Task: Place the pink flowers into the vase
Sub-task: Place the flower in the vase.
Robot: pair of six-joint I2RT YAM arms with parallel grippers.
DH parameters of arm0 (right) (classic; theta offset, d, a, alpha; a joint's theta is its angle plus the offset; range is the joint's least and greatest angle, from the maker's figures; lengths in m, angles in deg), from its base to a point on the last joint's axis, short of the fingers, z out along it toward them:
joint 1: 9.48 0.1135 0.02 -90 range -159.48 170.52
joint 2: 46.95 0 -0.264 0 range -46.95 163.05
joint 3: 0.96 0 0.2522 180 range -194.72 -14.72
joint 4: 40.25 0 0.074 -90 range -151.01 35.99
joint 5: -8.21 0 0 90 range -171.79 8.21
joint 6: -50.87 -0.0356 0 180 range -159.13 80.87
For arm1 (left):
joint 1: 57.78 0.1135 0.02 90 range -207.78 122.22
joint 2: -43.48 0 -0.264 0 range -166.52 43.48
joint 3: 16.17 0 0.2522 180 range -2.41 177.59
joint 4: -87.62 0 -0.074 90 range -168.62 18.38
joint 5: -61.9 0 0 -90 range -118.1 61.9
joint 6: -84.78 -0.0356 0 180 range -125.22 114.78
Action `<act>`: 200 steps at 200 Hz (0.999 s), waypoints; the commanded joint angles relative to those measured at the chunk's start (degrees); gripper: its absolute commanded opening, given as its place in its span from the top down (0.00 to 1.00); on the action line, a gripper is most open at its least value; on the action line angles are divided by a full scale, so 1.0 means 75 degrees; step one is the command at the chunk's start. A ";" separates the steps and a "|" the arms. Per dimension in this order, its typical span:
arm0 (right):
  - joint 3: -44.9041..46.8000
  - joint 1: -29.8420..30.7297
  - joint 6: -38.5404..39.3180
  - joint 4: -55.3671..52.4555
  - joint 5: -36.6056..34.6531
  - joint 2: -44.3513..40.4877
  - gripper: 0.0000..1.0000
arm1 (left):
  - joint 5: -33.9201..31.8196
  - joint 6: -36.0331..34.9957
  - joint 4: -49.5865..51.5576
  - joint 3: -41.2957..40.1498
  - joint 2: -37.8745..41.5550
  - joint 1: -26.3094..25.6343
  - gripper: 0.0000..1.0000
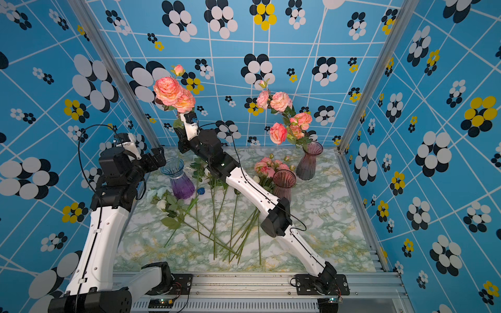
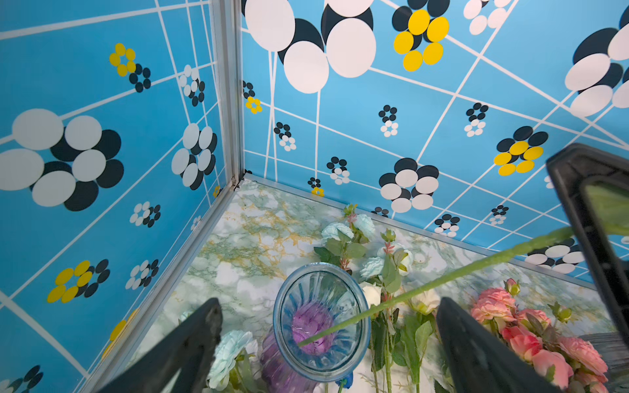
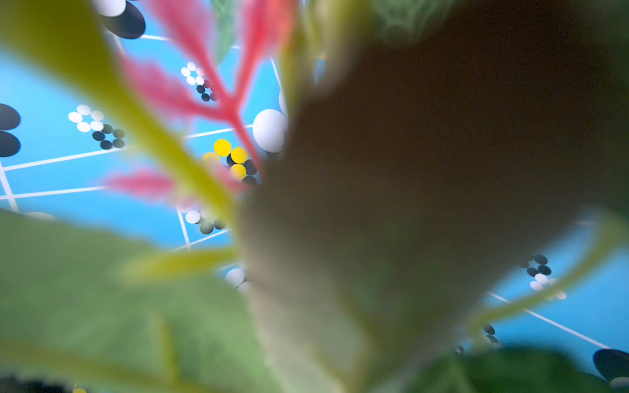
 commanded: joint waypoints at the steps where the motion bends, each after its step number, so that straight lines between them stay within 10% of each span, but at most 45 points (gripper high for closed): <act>1: -0.0108 0.0063 -0.0339 0.0385 0.0168 0.0136 0.94 | -0.0131 -0.0018 0.0118 0.0007 -0.0066 -0.0085 0.00; 200: 0.0510 0.0114 -0.0563 -0.0956 0.0595 -0.0005 0.56 | 0.0250 0.0487 0.0934 -0.0105 -0.0385 -0.0339 0.00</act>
